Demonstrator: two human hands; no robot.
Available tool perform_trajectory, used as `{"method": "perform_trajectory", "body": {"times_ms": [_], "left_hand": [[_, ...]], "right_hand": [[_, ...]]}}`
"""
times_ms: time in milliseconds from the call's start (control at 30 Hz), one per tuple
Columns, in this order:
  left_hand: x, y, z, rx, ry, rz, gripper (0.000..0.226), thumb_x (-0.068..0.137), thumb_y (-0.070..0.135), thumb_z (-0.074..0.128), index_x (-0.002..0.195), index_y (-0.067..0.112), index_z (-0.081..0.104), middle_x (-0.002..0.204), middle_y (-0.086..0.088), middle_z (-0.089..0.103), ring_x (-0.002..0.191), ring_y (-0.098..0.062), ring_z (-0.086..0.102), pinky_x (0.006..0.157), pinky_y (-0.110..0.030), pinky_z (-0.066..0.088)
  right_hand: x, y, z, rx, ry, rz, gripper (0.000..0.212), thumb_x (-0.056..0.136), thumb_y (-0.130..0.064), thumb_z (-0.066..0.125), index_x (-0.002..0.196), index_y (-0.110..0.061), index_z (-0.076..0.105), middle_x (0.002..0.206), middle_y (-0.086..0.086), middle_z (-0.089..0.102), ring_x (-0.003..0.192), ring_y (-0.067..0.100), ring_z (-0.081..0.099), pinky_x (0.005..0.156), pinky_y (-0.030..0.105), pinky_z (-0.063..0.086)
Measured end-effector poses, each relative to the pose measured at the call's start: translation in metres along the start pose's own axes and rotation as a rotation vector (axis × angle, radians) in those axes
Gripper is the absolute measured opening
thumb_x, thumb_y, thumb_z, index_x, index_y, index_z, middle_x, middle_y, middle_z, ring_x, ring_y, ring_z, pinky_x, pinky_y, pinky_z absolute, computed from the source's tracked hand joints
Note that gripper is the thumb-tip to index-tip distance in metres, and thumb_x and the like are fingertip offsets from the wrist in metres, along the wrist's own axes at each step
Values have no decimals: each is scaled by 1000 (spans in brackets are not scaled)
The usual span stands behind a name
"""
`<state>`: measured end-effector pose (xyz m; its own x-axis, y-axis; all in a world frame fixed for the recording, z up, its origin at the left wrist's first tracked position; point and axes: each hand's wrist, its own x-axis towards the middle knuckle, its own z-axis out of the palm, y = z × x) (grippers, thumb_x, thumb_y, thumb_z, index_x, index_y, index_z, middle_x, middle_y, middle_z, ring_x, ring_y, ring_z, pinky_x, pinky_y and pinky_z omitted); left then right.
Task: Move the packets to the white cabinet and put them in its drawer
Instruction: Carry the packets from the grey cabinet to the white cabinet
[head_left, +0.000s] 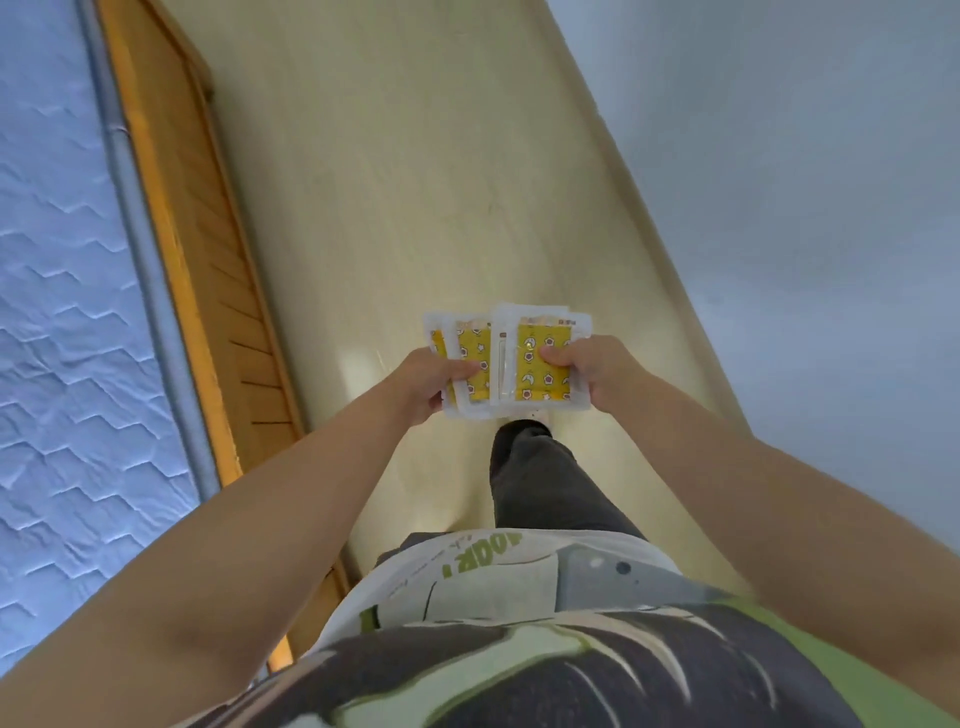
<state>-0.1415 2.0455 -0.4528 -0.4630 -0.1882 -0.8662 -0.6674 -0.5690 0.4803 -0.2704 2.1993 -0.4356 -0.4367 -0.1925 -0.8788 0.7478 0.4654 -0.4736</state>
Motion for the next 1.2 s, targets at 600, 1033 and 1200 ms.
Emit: {"method": "perform_trajectory", "body": {"times_ms": [600, 1033, 1200], "left_hand": [[124, 295, -177, -432, 219, 170, 37, 77, -10, 69, 106, 13, 63, 98, -3, 73, 86, -20, 71, 72, -34, 57], [200, 475, -340, -669, 322, 123, 31, 83, -6, 65, 109, 12, 63, 110, -9, 70, 101, -27, 67, 87, -46, 54], [236, 549, -395, -794, 388, 204, 37, 82, -5, 66, 113, 14, 63, 112, -8, 70, 101, -27, 68, 87, -48, 55]], "right_hand": [[164, -346, 236, -339, -271, -78, 41, 77, 1, 73, 116, 4, 62, 112, 16, 68, 99, 30, 67, 91, 46, 52], [258, -529, 453, -591, -405, -96, 39, 73, -9, 79, 108, -1, 65, 102, 12, 72, 91, 29, 70, 91, 46, 53], [296, -621, 543, -703, -476, -133, 37, 73, -3, 78, 106, 2, 62, 100, 14, 70, 86, 27, 70, 79, 40, 57]]}}
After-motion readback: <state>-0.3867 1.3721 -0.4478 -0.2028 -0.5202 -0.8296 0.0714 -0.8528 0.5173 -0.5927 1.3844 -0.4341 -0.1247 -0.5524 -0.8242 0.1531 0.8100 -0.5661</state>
